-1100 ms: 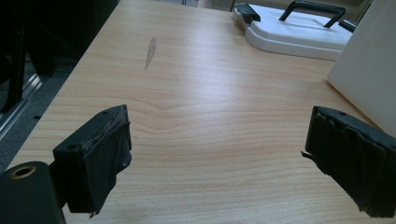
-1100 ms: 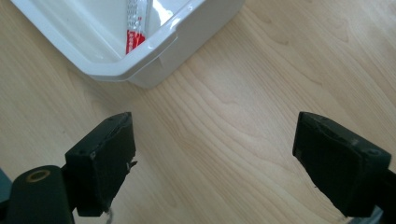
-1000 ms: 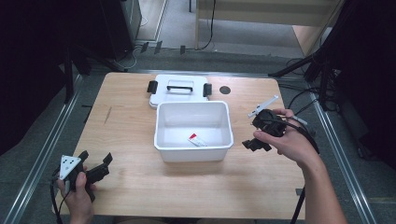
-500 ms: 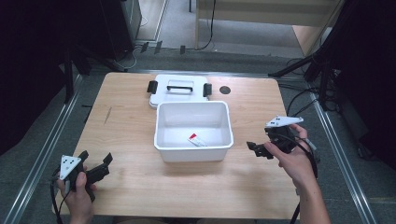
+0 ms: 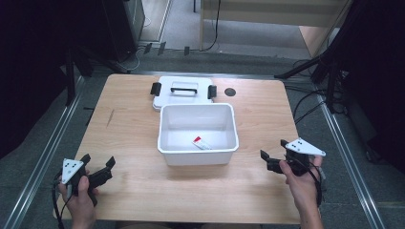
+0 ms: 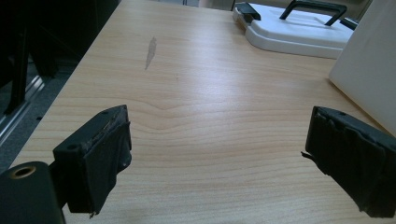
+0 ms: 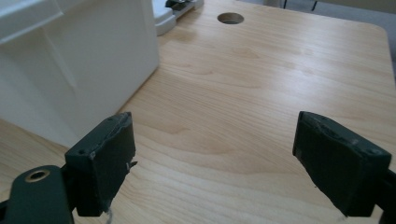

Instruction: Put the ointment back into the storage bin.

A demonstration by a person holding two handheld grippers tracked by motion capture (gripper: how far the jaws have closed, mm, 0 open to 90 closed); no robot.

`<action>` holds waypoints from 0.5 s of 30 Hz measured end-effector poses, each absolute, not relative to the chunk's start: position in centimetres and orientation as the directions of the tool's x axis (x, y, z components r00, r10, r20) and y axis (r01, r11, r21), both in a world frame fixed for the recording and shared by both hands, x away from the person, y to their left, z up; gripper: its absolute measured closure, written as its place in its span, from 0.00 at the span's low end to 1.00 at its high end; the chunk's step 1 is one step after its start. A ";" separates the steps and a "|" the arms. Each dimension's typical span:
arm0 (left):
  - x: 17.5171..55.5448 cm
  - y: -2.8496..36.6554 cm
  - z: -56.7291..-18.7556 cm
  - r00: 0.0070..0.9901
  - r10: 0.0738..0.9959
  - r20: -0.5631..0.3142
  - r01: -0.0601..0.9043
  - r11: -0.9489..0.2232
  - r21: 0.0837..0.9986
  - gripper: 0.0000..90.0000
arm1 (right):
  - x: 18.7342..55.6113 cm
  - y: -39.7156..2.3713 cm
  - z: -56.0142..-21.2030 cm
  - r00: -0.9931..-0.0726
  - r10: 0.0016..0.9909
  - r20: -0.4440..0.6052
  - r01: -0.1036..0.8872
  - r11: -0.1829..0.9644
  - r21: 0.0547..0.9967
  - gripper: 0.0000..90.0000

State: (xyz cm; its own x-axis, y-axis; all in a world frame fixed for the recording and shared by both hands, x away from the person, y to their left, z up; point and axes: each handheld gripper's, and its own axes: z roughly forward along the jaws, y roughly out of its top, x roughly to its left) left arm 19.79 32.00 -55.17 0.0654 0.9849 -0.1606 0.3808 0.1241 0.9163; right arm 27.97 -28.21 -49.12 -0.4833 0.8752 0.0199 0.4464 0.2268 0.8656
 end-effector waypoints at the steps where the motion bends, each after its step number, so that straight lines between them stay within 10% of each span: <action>1: 19.8 32.0 -55.2 0.065 0.985 -0.161 0.381 0.124 0.916 0.09 | 28.0 -28.2 -49.1 -0.483 0.875 0.020 0.446 0.227 0.866 0.15; 15: 19.8 31.9 -55.2 0.063 0.986 -0.156 0.380 0.121 0.917 0.09 | 25.0 -32.7 -52.0 -0.395 0.916 0.065 0.462 0.137 0.876 0.15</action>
